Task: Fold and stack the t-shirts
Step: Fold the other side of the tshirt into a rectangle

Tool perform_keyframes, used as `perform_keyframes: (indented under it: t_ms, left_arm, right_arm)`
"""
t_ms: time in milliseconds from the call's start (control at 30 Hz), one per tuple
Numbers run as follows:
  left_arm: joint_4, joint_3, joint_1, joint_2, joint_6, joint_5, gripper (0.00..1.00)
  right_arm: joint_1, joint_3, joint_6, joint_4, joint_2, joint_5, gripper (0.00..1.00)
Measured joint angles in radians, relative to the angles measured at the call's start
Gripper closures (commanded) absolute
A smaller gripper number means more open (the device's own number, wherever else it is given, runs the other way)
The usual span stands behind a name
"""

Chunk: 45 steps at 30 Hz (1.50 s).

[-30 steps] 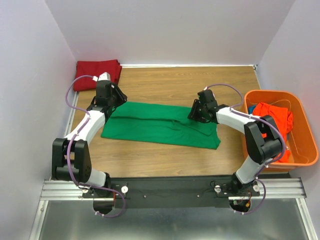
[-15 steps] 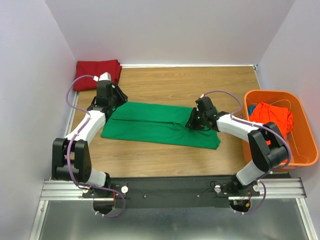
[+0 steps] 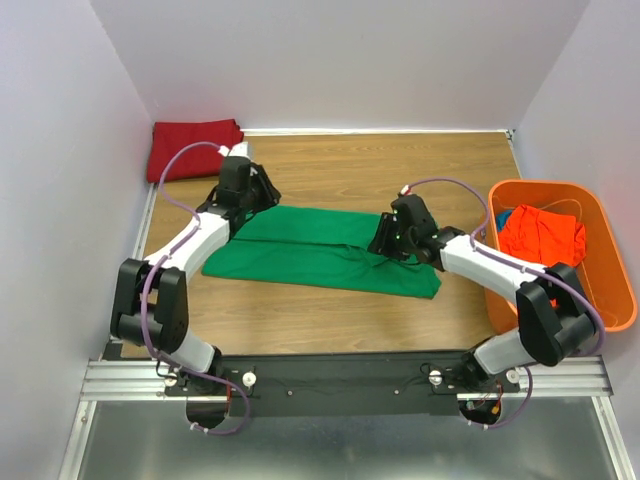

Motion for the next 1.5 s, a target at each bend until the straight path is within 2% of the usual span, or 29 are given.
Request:
perform_keyframes:
  t_ms: [100, 267, 433, 567, 767, 1100, 1500]
  left_arm:
    - [-0.008, 0.039, -0.076, 0.035, 0.024, 0.003, 0.56]
    - [-0.007, 0.056, -0.275, 0.069, 0.044, 0.0, 0.56]
    - [-0.008, 0.071, -0.458, 0.146, 0.051, -0.001, 0.57]
    - [-0.012, 0.08, -0.528, 0.2, 0.051, -0.002, 0.57]
    - [-0.024, 0.126, -0.542, 0.222, 0.051, -0.002, 0.57]
    - [-0.023, 0.178, -0.547, 0.272, 0.054, -0.002, 0.57]
    - [-0.029, 0.206, -0.558, 0.314, 0.063, 0.007, 0.61]
  right_arm:
    - [-0.051, 0.034, -0.026, -0.031, 0.006, 0.035, 0.5]
    - [-0.22, 0.058, -0.068, -0.043, 0.054, 0.08, 0.53]
    - [-0.243, 0.063, -0.093, -0.064, 0.138, 0.092, 0.66]
    - [-0.243, 0.059, -0.103, -0.08, 0.166, 0.089, 0.73]
    - [-0.243, -0.002, -0.106, -0.082, 0.097, 0.063, 0.73]
    - [-0.198, -0.143, -0.097, -0.082, -0.09, -0.071, 0.73]
    - [-0.185, -0.199, -0.072, -0.081, -0.105, -0.096, 0.72]
